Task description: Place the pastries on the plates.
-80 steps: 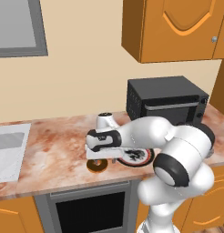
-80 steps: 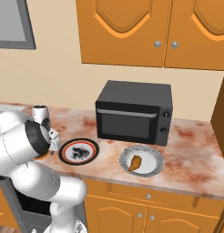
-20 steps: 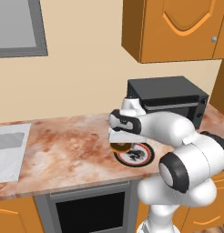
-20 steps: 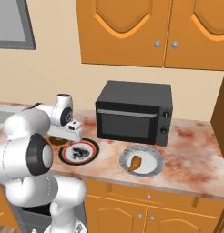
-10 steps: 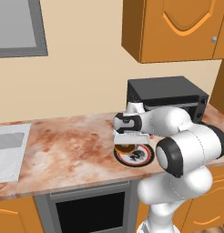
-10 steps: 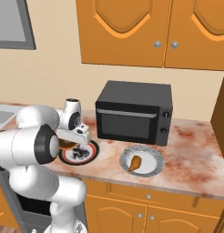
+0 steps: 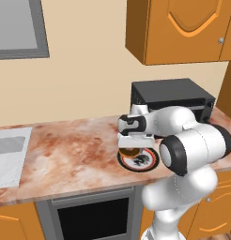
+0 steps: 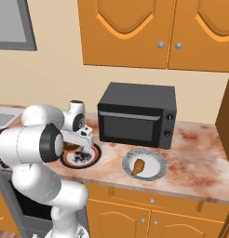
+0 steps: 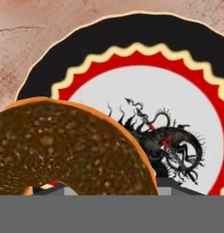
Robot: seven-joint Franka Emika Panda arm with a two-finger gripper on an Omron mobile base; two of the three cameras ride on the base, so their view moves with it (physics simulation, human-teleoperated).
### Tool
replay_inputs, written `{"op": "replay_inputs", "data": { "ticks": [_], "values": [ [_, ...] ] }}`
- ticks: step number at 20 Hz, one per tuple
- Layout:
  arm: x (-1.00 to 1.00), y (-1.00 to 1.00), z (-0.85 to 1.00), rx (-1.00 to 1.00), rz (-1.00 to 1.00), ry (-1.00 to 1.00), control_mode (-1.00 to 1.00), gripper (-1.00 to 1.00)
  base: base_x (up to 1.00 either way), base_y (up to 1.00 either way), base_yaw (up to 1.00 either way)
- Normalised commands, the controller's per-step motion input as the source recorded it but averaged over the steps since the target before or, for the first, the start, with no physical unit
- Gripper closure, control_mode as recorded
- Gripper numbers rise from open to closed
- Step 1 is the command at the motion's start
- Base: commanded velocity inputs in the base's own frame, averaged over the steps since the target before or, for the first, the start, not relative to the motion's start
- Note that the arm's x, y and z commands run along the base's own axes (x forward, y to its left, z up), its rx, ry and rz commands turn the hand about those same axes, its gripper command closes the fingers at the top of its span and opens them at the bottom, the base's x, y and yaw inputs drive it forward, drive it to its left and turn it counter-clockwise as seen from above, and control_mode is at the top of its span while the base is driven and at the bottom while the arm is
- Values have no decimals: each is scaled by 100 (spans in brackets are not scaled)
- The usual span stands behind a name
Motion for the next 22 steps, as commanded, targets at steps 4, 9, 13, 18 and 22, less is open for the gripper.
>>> {"op": "replay_inputs", "data": {
  "ticks": [4, 9, 13, 18, 22],
  "values": [
    [0, 0, -23, 0, 0, 0, -100, -100, 0, 0, 0],
    [-1, -30, 0, 0, 0, 0, -100, -100, 0, 0, 0],
    [-25, -55, 5, 0, 0, 0, -100, -100, 0, 0, 0],
    [-31, -46, 14, -1, 0, -5, -100, -100, 0, 0, 0],
    [-31, -22, 72, 0, 0, 0, -100, -100, 0, 0, 0]
  ]
}}
